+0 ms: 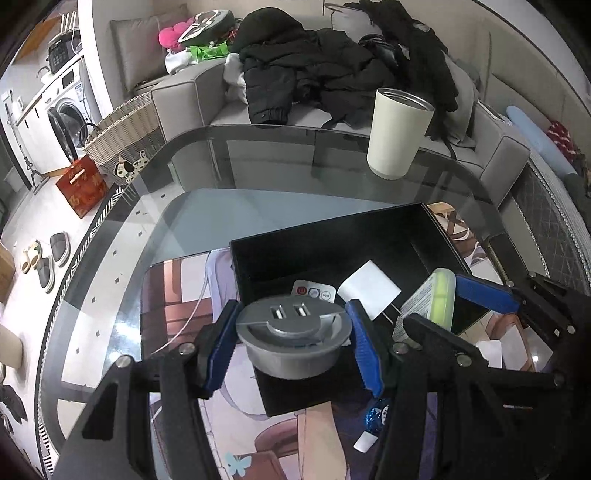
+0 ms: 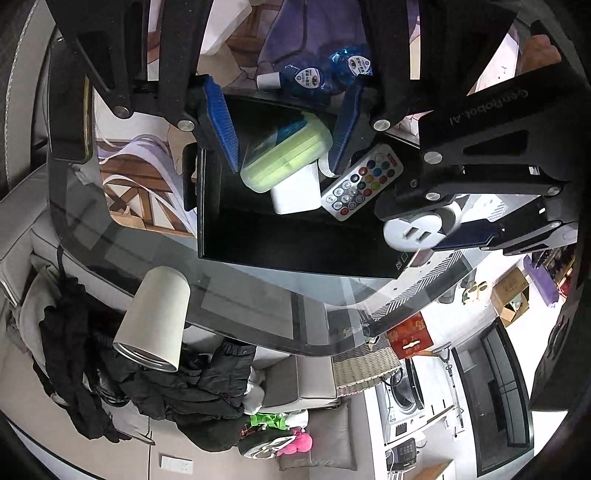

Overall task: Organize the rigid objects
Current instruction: 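Lower both grippers into the black box and open them, then move the left gripper to a blue bottle while the right approaches the white charger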

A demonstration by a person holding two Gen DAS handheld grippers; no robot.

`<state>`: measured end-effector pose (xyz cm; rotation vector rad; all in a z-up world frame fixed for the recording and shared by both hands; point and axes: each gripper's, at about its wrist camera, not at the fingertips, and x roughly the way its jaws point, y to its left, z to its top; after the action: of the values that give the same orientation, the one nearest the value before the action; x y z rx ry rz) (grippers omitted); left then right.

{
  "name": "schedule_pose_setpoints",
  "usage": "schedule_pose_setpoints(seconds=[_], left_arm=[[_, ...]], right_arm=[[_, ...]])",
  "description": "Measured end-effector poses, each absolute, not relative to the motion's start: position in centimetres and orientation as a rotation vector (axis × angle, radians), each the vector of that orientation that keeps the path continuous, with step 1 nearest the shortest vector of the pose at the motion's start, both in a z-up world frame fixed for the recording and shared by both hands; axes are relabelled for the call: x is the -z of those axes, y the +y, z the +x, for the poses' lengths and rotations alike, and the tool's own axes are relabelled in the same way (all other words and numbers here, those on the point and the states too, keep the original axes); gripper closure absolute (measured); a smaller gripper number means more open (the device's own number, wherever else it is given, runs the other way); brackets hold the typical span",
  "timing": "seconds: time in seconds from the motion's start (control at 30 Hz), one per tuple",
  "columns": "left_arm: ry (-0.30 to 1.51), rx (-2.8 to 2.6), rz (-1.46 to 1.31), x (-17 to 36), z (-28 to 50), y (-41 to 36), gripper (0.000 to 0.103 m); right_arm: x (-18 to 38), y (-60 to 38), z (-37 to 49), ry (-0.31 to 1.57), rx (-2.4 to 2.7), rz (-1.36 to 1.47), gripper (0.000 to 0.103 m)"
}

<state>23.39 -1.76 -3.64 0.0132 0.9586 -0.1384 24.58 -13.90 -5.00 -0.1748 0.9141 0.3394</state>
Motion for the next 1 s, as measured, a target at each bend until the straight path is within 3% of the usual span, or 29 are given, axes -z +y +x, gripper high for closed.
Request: schedule_pose_setpoints(seconds=[1.0], left_arm=[[0.881,0.211,0.02,0.5,19.4,-3.6,0.043]], right_arm=[[0.0,-17.6,20.1,0.838,-0.387,-0.118,0.052]])
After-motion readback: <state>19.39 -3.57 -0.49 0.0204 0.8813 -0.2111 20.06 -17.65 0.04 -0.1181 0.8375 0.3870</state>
